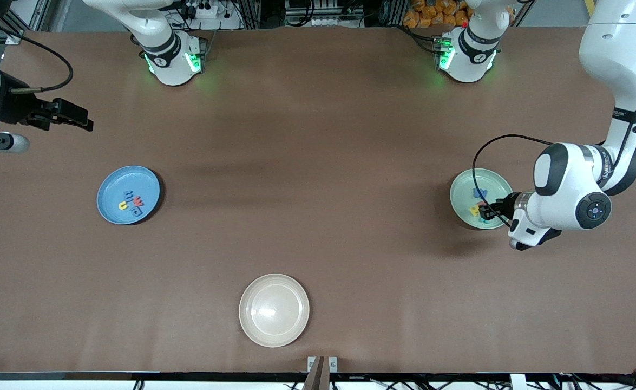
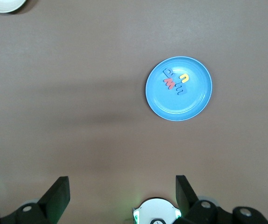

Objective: Sort upper and lower case letters into plates
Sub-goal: 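Carry the yellow H over the green plate with the left gripper, then open the left gripper to drop the yellow H on the green plate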

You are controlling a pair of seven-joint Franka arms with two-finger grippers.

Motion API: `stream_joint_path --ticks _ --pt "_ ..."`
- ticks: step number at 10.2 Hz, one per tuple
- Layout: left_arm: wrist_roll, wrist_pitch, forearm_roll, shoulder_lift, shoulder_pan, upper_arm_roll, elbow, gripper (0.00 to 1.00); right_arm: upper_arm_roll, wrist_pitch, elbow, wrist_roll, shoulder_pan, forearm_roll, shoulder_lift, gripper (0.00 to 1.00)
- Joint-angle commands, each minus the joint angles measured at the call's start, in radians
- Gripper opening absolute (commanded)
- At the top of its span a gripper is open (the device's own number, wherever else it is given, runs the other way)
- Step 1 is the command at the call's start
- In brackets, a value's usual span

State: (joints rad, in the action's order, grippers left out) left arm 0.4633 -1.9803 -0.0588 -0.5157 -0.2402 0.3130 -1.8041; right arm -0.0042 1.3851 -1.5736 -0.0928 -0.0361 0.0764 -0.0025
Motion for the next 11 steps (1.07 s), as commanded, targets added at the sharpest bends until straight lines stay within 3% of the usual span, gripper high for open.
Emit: stream_joint_path --ticks 1,3,6,9,11 --pt "-0.029 -0.015 0.016 0.036 -0.014 0.012 -0.024 1.00 0.006 0.000 0.017 -0.012 0.001 -0.004 0.004 1.00" --pt "-0.040 -0.014 0.013 0.048 -0.014 0.012 0.003 1.00 0.009 0.002 0.017 0.001 -0.002 -0.059 0.001 1.00" --pt "-0.090 0.001 0.014 0.051 -0.016 0.012 0.100 1.00 0.009 0.003 0.017 -0.008 -0.008 -0.067 0.001 1.00" --pt "-0.092 0.015 0.013 0.129 -0.011 0.014 0.141 1.00 0.007 0.003 0.017 -0.010 -0.007 -0.067 0.004 1.00" --pt "-0.116 0.110 0.013 0.173 -0.011 0.012 0.216 1.00 0.007 0.014 0.017 -0.010 -0.007 -0.066 0.004 1.00"
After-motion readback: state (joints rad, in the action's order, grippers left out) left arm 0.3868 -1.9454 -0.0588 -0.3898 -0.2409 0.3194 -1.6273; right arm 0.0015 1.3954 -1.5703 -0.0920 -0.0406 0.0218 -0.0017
